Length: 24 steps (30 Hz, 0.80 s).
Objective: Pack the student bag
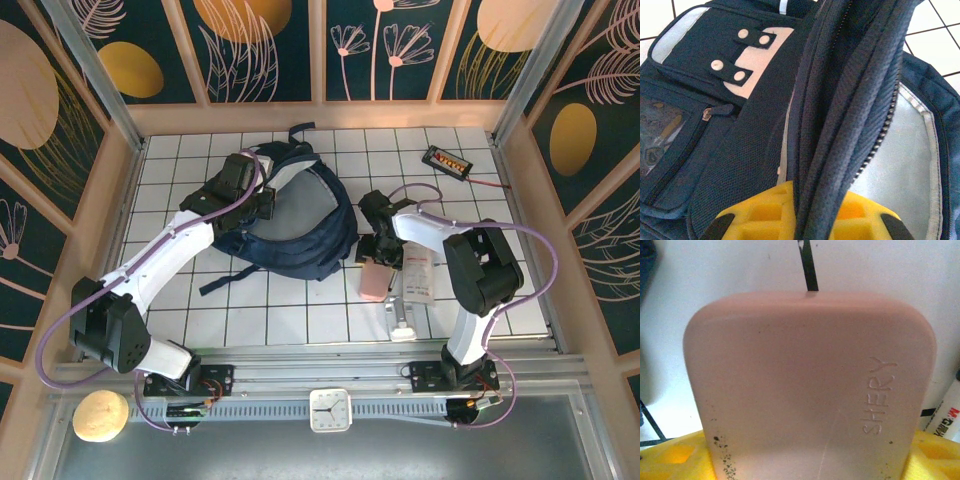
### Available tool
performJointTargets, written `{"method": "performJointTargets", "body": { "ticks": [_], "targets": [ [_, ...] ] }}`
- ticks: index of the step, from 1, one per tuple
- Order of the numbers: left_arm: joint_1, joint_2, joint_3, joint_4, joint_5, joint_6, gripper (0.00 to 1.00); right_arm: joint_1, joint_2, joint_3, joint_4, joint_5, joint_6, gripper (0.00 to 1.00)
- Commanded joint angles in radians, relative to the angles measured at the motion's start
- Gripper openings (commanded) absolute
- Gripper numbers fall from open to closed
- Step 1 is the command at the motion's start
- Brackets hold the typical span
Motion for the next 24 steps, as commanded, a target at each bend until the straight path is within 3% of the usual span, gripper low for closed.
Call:
{"method": "performJointTargets", "body": {
  "ticks": [1,5,13,19,24],
  "targets": [
    [0.003,-0.032,-0.005,0.035,0.029,-0.038,0.0,0.005,-0.039,0.032,-0.018,0.034,0.015,0.63],
    [0.003,-0.053,-0.013,0.03,0.04,-0.038,0.0,-0.016,-0.118,0.102,-0.072,-0.012,0.024,0.61],
    [0.003,-0.138,-0.064,0.107,0.1,-0.092,0.0,-0.108,-0.209,0.346,-0.094,-0.241,0.098,0.6],
    [0.003,-0.167,-0.091,0.175,0.156,-0.141,0.0,-0.107,-0.07,0.414,0.208,-0.503,0.31,0.58],
    [0.003,-0.186,-0.129,0.253,0.163,-0.177,0.0,-0.064,0.103,0.496,0.325,-0.493,0.404,0.57]
  ]
}}
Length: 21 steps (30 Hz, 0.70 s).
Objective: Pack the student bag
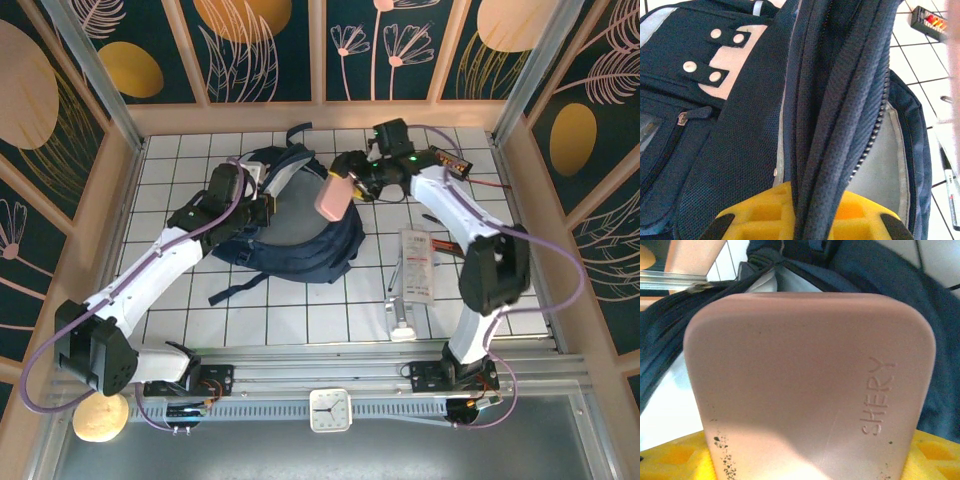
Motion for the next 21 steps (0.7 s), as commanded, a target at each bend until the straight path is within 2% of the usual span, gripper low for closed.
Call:
{"method": "performJointTargets", "body": {
  "ticks": [1,8,12,17,21],
  "targets": [
    [0.001,-0.054,-0.016,0.197,0.063,-0.066,0.0,0.034,0.111,0.056,0.131,-0.046,0.13,0.57],
    [0.002,-0.073,-0.078,0.323,0.093,-0.11,0.0,0.093,0.323,0.168,0.272,-0.053,0.271,0.57],
    [0.001,-0.079,-0.082,0.323,0.093,-0.091,0.0,0.139,0.402,0.232,0.318,-0.088,0.316,0.6],
    [0.002,-0.087,-0.104,0.332,0.082,-0.078,0.0,0.161,0.433,0.277,0.319,-0.148,0.299,0.7],
    [0.002,-0.088,-0.114,0.333,0.072,-0.074,0.0,0.151,0.374,0.242,0.249,-0.145,0.23,0.87]
  ]
}}
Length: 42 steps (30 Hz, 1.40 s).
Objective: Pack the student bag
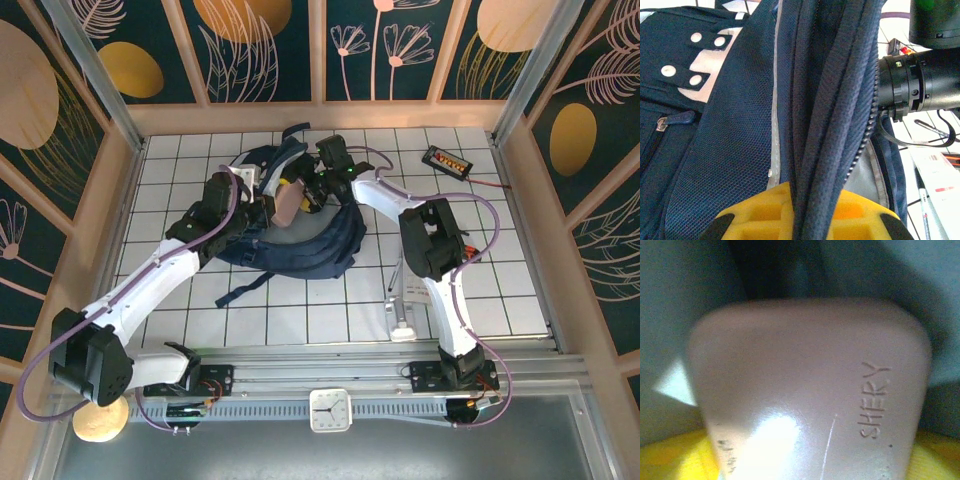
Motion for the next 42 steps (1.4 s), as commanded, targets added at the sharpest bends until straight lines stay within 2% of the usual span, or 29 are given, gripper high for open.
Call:
{"method": "performJointTargets", "body": {
  "ticks": [1,4,9,14,18,22,26,33,36,42],
  "targets": [
    [-0.005,-0.036,0.0,0.153,0.032,0.005,0.0,-0.004,-0.075,-0.008,-0.027,-0.041,-0.055,0.92],
    [-0.005,-0.037,-0.001,0.14,0.018,0.014,0.0,-0.015,-0.142,-0.043,-0.087,-0.01,-0.116,0.98],
    [-0.005,-0.041,-0.007,0.13,0.005,0.02,0.0,-0.022,-0.273,-0.084,-0.123,0.038,-0.239,0.99],
    [-0.005,-0.043,-0.01,0.12,0.0,0.021,0.0,-0.027,-0.496,-0.166,-0.188,0.233,-0.437,0.99],
    [-0.005,-0.047,-0.036,0.108,-0.002,0.018,0.0,-0.15,-0.662,-0.32,-0.411,0.378,-0.539,0.99],
    [-0.006,-0.046,-0.039,0.091,0.003,0.016,0.0,-0.285,-0.809,-0.566,-0.608,0.443,-0.632,0.99],
    [-0.005,-0.047,-0.044,0.083,0.005,0.014,0.0,-0.348,-0.921,-0.766,-0.67,0.547,-0.686,0.98],
    [-0.005,-0.038,-0.036,0.074,0.023,0.017,0.0,-0.551,-0.997,-1.052,-0.475,0.347,-0.719,0.94],
    [-0.005,-0.042,-0.036,0.072,0.026,0.019,0.0,-0.57,-0.967,-1.04,-0.449,0.327,-0.719,0.93],
    [-0.005,-0.043,-0.039,0.074,0.035,0.019,0.0,-0.618,-0.905,-1.099,-0.304,0.199,-0.704,0.88]
  ]
}}
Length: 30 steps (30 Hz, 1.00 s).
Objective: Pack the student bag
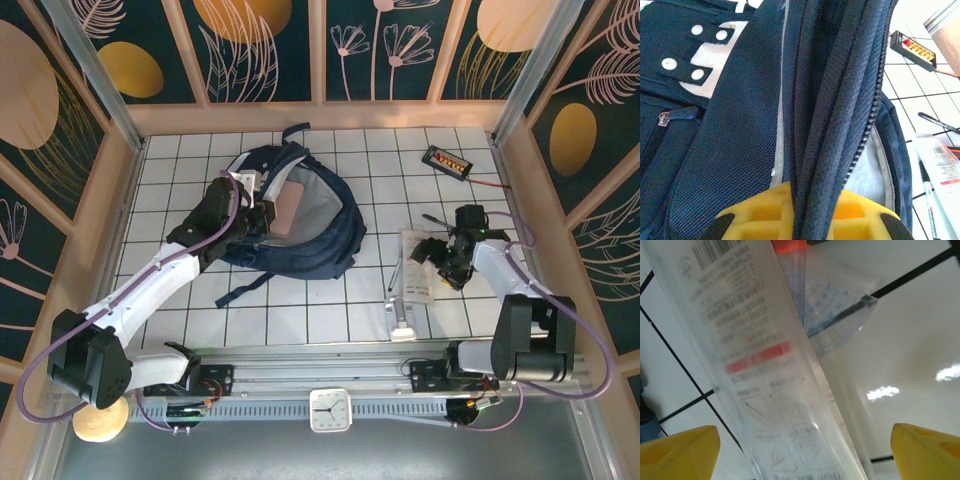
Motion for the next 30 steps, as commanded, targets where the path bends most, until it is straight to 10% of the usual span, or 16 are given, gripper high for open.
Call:
{"method": "performJointTargets", "body": {
  "ticks": [1,17,30],
  "targets": [
    [-0.004,-0.029,0.006,0.056,0.035,0.011,0.0,-0.014,0.027,-0.032,0.118,-0.095,0.003,0.88],
    [-0.004,-0.04,0.025,0.016,0.032,0.014,0.0,-0.053,0.112,-0.113,0.281,-0.159,-0.028,0.83],
    [-0.003,-0.039,0.064,-0.029,0.027,0.022,0.0,-0.056,0.111,-0.179,0.422,-0.212,-0.022,0.47]
  ]
}}
